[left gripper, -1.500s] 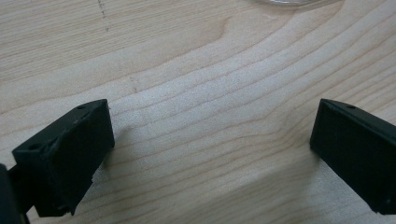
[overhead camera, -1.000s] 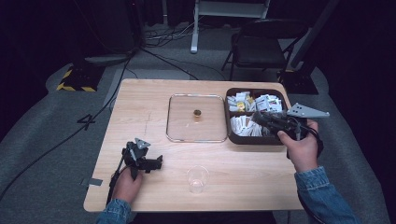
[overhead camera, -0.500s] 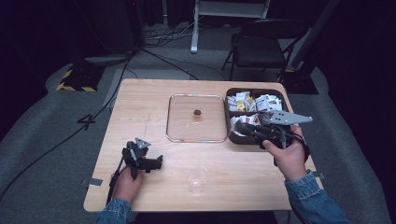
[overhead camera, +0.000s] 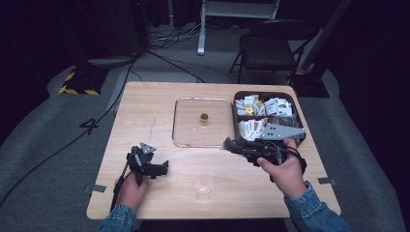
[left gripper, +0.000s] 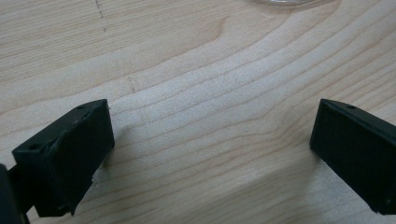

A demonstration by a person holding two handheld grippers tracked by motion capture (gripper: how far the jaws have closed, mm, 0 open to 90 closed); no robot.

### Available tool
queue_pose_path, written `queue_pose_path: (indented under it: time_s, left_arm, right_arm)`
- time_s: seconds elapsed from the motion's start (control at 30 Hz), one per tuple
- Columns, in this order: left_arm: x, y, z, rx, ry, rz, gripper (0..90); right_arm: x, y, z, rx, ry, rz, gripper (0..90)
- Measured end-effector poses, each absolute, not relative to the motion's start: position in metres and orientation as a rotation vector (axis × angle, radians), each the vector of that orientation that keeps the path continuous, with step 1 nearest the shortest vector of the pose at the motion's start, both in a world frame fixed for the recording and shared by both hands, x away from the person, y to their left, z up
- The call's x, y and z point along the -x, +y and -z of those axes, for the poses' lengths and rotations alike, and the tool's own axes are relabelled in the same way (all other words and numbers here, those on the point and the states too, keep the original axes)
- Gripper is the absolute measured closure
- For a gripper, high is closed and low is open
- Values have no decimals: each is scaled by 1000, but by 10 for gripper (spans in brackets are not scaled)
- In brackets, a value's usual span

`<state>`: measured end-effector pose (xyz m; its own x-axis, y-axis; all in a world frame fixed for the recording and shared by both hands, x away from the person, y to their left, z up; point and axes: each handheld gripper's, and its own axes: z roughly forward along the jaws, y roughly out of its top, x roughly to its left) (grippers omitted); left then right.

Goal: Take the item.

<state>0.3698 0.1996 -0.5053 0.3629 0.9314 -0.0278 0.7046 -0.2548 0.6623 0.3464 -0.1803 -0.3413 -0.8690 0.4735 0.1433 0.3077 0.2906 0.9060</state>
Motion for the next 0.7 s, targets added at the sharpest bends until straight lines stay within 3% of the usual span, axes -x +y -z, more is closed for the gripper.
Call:
queue_pose_path:
  time_s: [0.7]
  left_arm:
    - [-370,200,505,-2042,1411,-502,1]
  right_arm:
    - [-325,-148,356,-632,2509,-1644,786]
